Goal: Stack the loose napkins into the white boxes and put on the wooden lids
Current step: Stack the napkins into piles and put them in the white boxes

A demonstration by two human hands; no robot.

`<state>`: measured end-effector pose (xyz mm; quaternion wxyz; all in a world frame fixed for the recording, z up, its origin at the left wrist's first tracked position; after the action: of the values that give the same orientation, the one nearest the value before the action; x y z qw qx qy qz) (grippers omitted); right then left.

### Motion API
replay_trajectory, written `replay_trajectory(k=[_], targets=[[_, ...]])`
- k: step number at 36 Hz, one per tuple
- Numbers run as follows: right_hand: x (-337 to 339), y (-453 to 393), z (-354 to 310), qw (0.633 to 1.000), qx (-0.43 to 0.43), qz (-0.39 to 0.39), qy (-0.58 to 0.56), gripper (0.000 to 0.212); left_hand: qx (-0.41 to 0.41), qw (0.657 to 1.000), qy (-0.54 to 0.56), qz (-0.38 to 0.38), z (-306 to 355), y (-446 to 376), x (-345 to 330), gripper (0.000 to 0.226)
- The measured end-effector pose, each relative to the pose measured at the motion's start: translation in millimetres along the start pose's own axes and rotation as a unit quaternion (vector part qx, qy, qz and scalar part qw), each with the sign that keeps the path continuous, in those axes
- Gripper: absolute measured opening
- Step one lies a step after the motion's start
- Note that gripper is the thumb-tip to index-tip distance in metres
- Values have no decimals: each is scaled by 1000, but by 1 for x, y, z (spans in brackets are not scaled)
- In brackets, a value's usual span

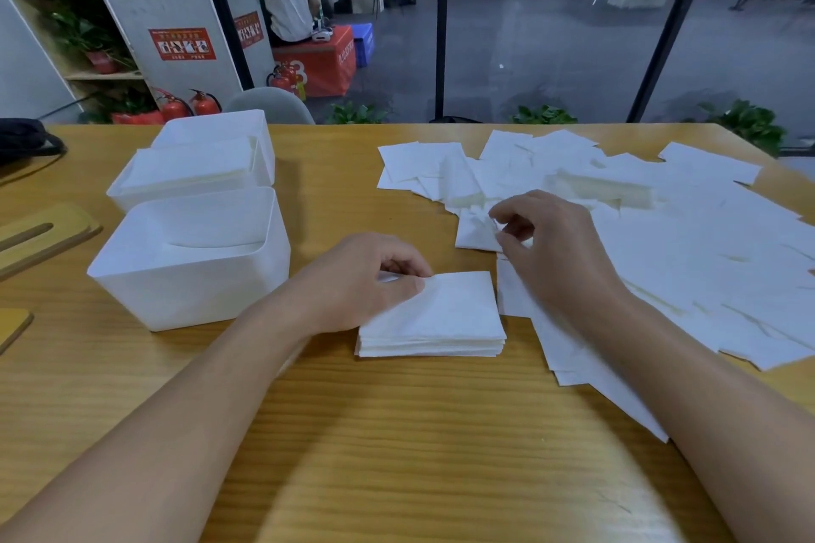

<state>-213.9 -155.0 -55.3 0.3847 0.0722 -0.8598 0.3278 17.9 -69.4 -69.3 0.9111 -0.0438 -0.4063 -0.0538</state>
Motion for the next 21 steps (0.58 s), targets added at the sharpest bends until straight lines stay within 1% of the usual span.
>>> replay_trajectory(k=[3,7,10,14,17,21], targets=[[0,0,4,1000,-18,1,2,15,-2,1000,-4,-4,1,1,-1,12],[0,0,3,999,-45,0,6,12,-6,1000,0,-6,3,1,-2,12],[1,-1,4,998,-60,6,31,7,-8,1000,0,-5,3,2,-2,12],[2,-2,9,995,-65,16,67,8,-8,1000,1,-4,3,1,-3,12],[2,-2,11,995,-81,10,49,12,-6,1000,0,-4,3,1,-3,11],[0,-2,7,997,-70,-7,29,12,-8,1000,-2,-6,4,2,-3,11]])
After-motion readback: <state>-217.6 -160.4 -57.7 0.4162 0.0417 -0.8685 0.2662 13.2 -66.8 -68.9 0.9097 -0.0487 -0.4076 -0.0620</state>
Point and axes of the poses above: each hand's wrist, its own y-axis away from the middle knuckle, its own x-axis out of the back of the hand, z = x × y, the point moved 5 cm from there along -y, towards the middle knuckle, and after that the axes turned 2 degrees about x, right-handed, at the moved point
